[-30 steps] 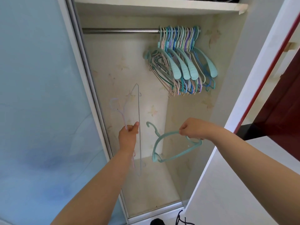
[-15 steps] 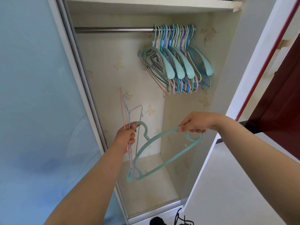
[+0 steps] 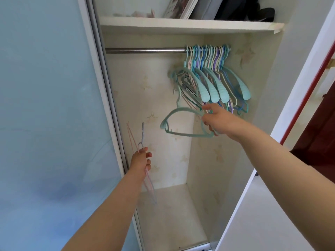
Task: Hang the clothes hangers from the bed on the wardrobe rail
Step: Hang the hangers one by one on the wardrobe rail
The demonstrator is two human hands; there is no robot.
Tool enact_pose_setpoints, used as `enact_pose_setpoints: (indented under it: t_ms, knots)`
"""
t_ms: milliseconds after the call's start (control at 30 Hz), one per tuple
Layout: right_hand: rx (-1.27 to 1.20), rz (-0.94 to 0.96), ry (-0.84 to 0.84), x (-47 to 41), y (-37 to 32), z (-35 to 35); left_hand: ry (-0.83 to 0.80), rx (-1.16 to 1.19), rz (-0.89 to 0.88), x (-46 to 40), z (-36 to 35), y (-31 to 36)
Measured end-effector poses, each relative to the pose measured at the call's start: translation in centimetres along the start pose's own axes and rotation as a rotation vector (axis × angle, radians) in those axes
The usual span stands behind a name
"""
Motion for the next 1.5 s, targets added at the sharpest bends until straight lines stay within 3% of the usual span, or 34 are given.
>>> enact_pose_setpoints:
  t_ms: [300, 500, 633, 733, 800, 867, 933, 1000, 1067, 1100, 1267, 1500]
  knots:
    - [0.017, 0.232, 0.128, -6.0, -8.2, 1.7, -0.077, 0.222, -0.050, 1.9, -2.8, 4.0]
    - [0.016, 0.165, 0.115, -10.6, -8.6, 2.3, -0.173, 0.233, -0.167, 3.0, -5.4, 8.8]
    - [-0.110, 0.042, 0.248, -11.7, -5.0, 3.0, -0.222, 0.235, -0.227, 3.8, -6.5, 11.4]
    - [0.050, -0.084, 0.421, -10.5, -2.3, 3.0, -0.246, 0.246, -0.238, 3.9, -7.2, 12.0]
    - [0.235, -0.010, 0.606, -7.7, -2.4, 2.7, -0.256, 0.232, -0.248, 3.9, -7.8, 12.2]
    - [0.309, 0.220, 0.692, -4.8, -4.1, 1.4, -0.271, 0.218, -0.259, 4.0, -8.4, 12.3]
    - [0.335, 0.322, 0.405, -3.8, -5.1, -1.4, -0.276, 0.225, -0.270, 4.0, -9.0, 12.4]
    - [0.470, 0.203, -0.086, -3.4, -4.2, -5.5, -0.276, 0.257, -0.276, 4.0, -9.4, 12.6]
    - [0.560, 0.118, -0.396, -2.5, -2.7, -8.2, -0.278, 0.252, -0.278, 3.9, -9.7, 12.7]
    - [0.574, 0.112, -0.427, -2.4, -2.2, -8.4, -0.280, 0.241, -0.276, 4.0, -9.8, 12.7]
    - [0.439, 0.095, -0.276, -2.7, -0.8, -5.8, -0.269, 0.216, -0.253, 3.9, -9.7, 12.4]
    - [0.551, 0.082, 0.018, -3.9, -2.6, -1.7, -0.135, 0.104, -0.197, 3.3, -6.4, 12.3]
Point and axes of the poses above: each hand's wrist, its own x-axis away from the middle knuckle, its own z-axis out of the back of the hand, y = z × x, the point moved 8 cm from there along -x, towards the middle knuckle, and after that the axes turned 11 degrees about -y, right-handed, at the moved point
